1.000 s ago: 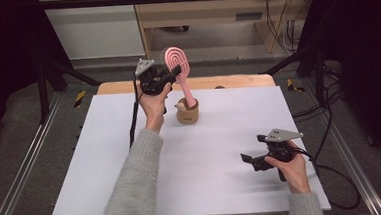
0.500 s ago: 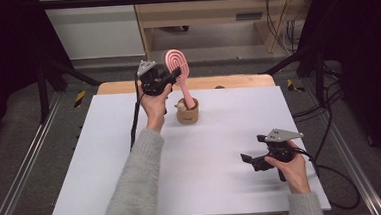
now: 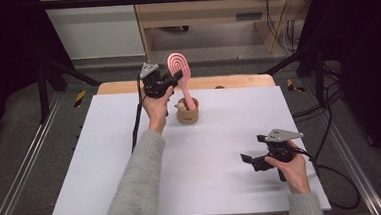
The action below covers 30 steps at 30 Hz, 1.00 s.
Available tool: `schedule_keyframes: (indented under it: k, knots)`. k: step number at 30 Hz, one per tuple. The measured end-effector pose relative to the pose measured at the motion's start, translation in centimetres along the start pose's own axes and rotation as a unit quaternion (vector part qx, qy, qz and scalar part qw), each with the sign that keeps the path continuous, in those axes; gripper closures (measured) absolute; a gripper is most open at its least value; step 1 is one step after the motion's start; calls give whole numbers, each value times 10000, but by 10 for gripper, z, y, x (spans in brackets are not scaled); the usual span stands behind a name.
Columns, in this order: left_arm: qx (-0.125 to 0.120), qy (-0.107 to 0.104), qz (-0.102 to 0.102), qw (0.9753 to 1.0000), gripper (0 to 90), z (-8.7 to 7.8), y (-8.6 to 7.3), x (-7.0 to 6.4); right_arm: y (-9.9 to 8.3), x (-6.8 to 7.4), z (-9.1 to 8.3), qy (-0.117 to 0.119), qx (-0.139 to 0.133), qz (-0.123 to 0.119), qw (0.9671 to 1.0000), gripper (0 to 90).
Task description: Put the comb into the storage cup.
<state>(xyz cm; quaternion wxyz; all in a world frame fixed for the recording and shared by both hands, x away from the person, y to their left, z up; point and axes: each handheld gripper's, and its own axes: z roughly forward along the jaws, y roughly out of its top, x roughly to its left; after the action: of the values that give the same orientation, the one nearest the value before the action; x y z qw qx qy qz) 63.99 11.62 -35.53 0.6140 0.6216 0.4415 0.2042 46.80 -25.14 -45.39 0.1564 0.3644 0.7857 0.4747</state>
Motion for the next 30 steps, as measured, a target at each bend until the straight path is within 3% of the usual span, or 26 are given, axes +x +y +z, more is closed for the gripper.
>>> schedule_keyframes:
  k: [30]
  knots:
    - [128,-24,-269,9996,628,2,-26,13,0,0,0,4,-3,-11,10000,8]
